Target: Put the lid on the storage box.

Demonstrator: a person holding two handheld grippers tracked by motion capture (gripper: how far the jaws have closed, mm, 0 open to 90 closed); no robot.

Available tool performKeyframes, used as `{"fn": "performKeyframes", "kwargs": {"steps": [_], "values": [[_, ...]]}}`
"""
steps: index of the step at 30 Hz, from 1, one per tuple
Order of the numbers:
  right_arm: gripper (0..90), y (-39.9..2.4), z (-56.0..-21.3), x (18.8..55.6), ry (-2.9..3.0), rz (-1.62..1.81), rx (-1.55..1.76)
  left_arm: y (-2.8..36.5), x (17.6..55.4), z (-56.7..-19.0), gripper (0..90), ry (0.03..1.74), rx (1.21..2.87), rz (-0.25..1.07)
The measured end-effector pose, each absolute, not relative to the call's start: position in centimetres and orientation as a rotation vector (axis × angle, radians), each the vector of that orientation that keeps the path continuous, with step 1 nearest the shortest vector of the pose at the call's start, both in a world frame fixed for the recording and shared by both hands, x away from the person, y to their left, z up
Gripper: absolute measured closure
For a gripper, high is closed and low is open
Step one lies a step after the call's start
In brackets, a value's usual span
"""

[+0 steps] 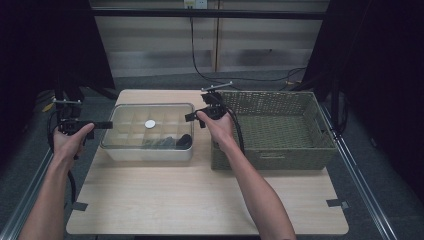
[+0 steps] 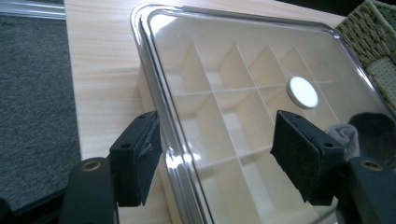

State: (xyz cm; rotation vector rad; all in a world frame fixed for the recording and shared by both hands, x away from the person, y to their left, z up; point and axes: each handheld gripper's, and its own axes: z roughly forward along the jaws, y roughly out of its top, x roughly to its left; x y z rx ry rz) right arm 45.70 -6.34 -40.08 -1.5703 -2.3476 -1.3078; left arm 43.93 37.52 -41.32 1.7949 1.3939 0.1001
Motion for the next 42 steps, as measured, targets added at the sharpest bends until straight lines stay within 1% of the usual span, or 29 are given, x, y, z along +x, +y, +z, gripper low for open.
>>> {"fn": "performKeyframes", "kwargs": {"steps": [1,2,6,7,14,18,19,25,31,40,42], "values": [[45.0,-6.3,-40.1,45.7,-2.348,-1.308,-1.57,37.5,43.7,-41.3,32.9,1.383,1.81,0.105],[41.6,-6.3,-39.8,45.3,-2.366,-1.314,-1.565,37.3,43.4,-41.2,34.2,1.382,1.808,0.113],[38.1,-6.3,-39.4,44.8,-2.368,-1.342,-1.558,37.1,42.5,-40.8,36.0,1.353,1.817,0.132],[38.1,-6.4,-39.3,44.7,-2.37,-1.349,-1.552,36.9,42.0,-40.6,36.1,1.331,1.848,0.146],[37.8,-7.0,-39.0,43.5,-2.365,-1.402,-1.519,36.5,40.1,-40.4,38.5,1.289,1.846,0.18],[37.9,-7.3,-38.8,43.0,-2.374,-1.414,-1.513,36.3,39.3,-40.4,38.4,1.275,1.853,0.191],[37.9,-7.5,-38.7,42.6,-2.374,-1.424,-1.507,36.2,38.9,-40.2,37.2,1.27,1.827,0.187],[39.3,-7.9,-38.2,41.3,-2.383,-1.456,-1.47,36.0,37.5,-39.7,35.2,1.229,1.819,0.196],[39.8,-8.3,-37.9,39.9,-2.385,-1.49,-1.437,35.5,35.9,-39.5,38.1,1.208,1.84,0.238],[39.8,-9.5,-37.8,37.9,-2.401,-1.518,-1.407,35.7,33.5,-39.3,38.0,1.179,1.838,0.298],[39.8,-9.7,-37.8,37.7,-2.405,-1.521,-1.402,35.9,33.3,-39.3,36.6,1.172,1.842,0.304]]}}
